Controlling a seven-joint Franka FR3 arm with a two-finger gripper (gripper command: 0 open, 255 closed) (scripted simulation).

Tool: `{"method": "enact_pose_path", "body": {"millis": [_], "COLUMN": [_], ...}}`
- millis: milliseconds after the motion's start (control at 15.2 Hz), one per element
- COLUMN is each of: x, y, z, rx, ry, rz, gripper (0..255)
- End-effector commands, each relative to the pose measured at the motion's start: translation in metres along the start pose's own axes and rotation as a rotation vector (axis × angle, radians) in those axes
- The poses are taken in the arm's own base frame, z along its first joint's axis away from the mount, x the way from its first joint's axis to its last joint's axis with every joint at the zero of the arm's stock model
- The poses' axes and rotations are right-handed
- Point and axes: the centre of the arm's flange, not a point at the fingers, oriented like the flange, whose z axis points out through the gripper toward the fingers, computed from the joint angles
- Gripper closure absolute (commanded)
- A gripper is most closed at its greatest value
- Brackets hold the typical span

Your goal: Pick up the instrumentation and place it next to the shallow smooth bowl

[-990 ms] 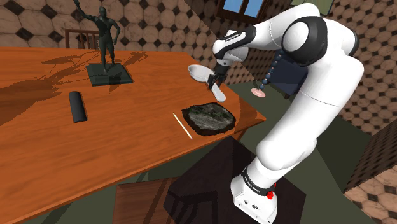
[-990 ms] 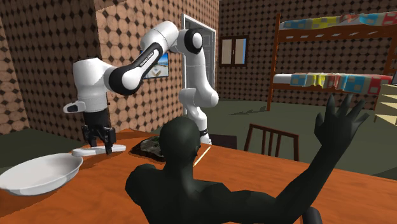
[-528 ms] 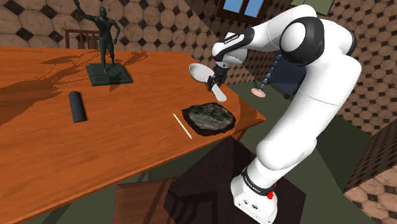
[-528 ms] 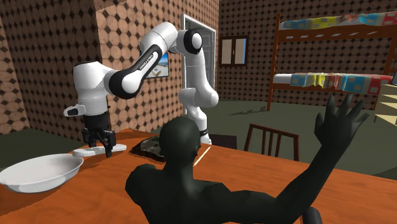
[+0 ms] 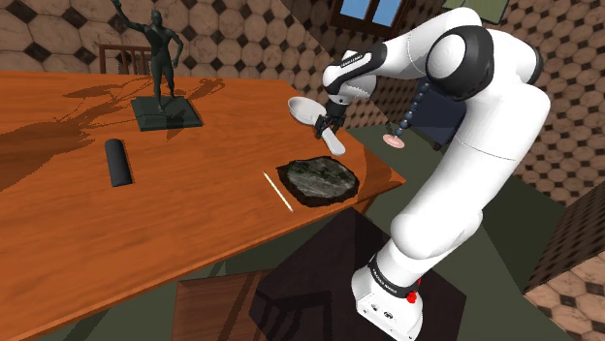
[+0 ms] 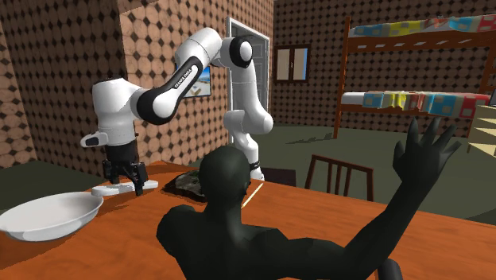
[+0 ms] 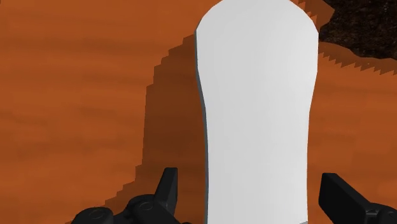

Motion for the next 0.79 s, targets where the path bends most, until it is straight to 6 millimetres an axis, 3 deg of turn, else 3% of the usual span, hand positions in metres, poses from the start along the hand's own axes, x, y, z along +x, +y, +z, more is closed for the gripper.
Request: {"method": "enact_pose_path", "body": {"millis": [0, 198, 726], "x": [0.0, 0.0, 0.0], "y": [0.0, 0.0, 0.0], "z": [-0.013, -0.05, -0.05], "rx": [0.0, 0.0, 0.0], "ry": [0.0, 0.0, 0.0], "rz": [0.0, 0.0, 0.0], "gripper": [0, 0, 0]}}
